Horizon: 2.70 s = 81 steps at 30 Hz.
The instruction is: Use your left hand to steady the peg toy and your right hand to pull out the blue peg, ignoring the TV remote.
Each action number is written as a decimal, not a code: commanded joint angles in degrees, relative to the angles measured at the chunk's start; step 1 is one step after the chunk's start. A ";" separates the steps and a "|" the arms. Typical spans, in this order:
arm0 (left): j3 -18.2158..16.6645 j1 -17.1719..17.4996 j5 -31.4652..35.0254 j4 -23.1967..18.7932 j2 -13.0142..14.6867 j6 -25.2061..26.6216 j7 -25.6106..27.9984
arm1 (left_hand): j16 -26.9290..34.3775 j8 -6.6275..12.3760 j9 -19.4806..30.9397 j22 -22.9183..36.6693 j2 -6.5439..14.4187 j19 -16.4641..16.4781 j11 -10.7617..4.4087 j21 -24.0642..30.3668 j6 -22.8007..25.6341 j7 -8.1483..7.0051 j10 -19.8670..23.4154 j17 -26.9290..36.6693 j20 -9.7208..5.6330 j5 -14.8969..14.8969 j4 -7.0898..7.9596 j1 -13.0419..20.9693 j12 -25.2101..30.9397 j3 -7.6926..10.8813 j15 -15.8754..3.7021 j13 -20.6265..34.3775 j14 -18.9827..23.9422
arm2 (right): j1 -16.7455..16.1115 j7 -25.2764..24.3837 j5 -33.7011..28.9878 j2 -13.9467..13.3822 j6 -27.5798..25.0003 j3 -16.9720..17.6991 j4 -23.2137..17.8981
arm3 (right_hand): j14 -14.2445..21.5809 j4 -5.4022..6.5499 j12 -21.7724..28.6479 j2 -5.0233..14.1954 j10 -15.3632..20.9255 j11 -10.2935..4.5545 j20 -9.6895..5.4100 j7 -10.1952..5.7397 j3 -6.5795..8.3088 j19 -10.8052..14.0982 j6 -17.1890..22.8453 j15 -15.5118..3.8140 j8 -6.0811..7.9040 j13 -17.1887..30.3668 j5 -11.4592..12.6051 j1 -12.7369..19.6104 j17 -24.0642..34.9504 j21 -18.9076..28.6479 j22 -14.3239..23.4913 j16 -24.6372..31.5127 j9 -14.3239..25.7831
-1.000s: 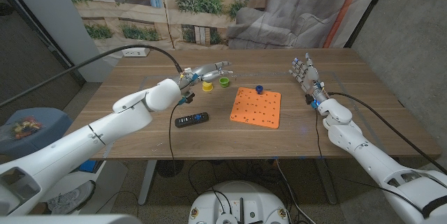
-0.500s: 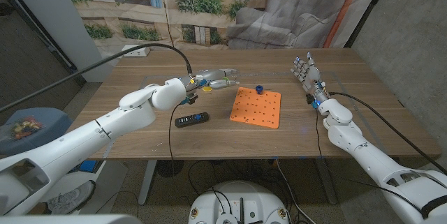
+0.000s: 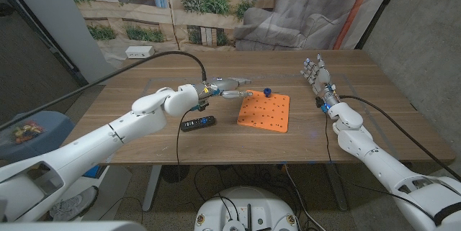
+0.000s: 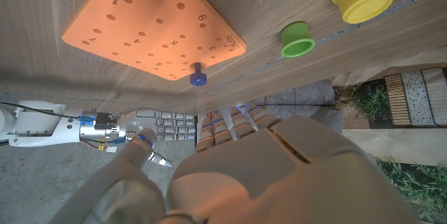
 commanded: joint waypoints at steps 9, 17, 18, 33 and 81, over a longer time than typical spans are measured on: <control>4.94 -2.37 4.38 9.41 -6.32 -5.76 0.86 | -0.30 0.05 0.02 0.11 4.69 -3.35 0.38 -0.07 -1.48 -0.22 -2.06 -0.15 -8.83 0.47 1.18 -0.02 -0.11 -0.24 -4.16 0.07 -2.17 | 0.04 0.03 0.13 0.16 0.26 0.10 0.07 | 0.04 -0.04 0.42 1.43 0.32 0.00 -1.38 0.09 0.45 0.10 0.20 -0.97 0.38 -0.02 0.26 0.17 -0.07 0.53 0.14 0.33 0.19; 6.37 -3.61 5.04 11.96 -7.61 -6.74 0.17 | -0.27 -0.04 0.00 0.11 4.92 -4.04 0.66 0.12 -2.43 -0.06 -2.80 -0.15 -9.59 0.52 1.57 0.01 -0.08 -0.39 -4.23 0.07 -3.09 | 0.26 0.15 0.13 0.20 0.55 0.18 0.52 | 0.06 -0.02 0.39 1.43 0.26 -0.06 -1.31 0.08 0.52 0.09 0.22 -0.99 0.39 -0.02 0.29 0.11 -0.17 0.53 0.14 0.38 0.19; 6.61 -3.90 5.01 12.34 -7.78 -7.05 -0.16 | -0.26 -0.02 0.00 0.11 4.97 -4.11 0.67 0.12 -2.45 0.04 -2.90 -0.15 -9.62 0.53 1.60 0.02 -0.09 -0.39 -4.17 0.06 -3.14 | 0.24 0.06 0.11 0.19 0.57 0.21 0.50 | 0.06 -0.02 0.38 1.42 0.26 -0.04 -1.30 0.10 0.53 0.09 0.23 -0.98 0.40 -0.02 0.29 0.11 -0.18 0.53 0.14 0.38 0.19; 8.23 -4.99 4.44 15.48 -9.26 -8.65 -0.85 | -0.47 0.31 -0.01 0.11 6.04 -5.10 1.63 0.50 -2.49 -0.26 -5.37 -0.23 -8.99 0.64 1.79 0.52 -0.15 0.06 -3.54 0.07 -6.21 | -1.12 -1.25 -0.10 -0.36 0.72 0.57 -1.10 | -0.04 -0.01 0.34 1.48 0.18 -0.02 -1.23 0.01 0.71 0.06 0.12 -1.02 0.35 -0.02 0.35 0.06 -0.36 0.52 0.14 0.39 0.18; 10.10 -6.66 2.29 16.92 -9.37 -7.49 -7.20 | 0.96 0.84 0.06 0.11 5.39 -2.32 2.11 1.59 1.65 2.13 -0.18 -0.18 -9.75 0.52 2.27 0.17 1.49 -0.31 -2.64 0.05 -1.65 | -3.11 -6.35 -11.08 -10.50 -4.49 -1.49 -11.69 | 0.47 -0.75 0.64 1.22 1.12 -0.36 -1.45 -1.06 1.62 0.61 2.36 -1.56 1.01 -0.01 0.50 0.82 -1.24 0.68 0.13 0.60 0.21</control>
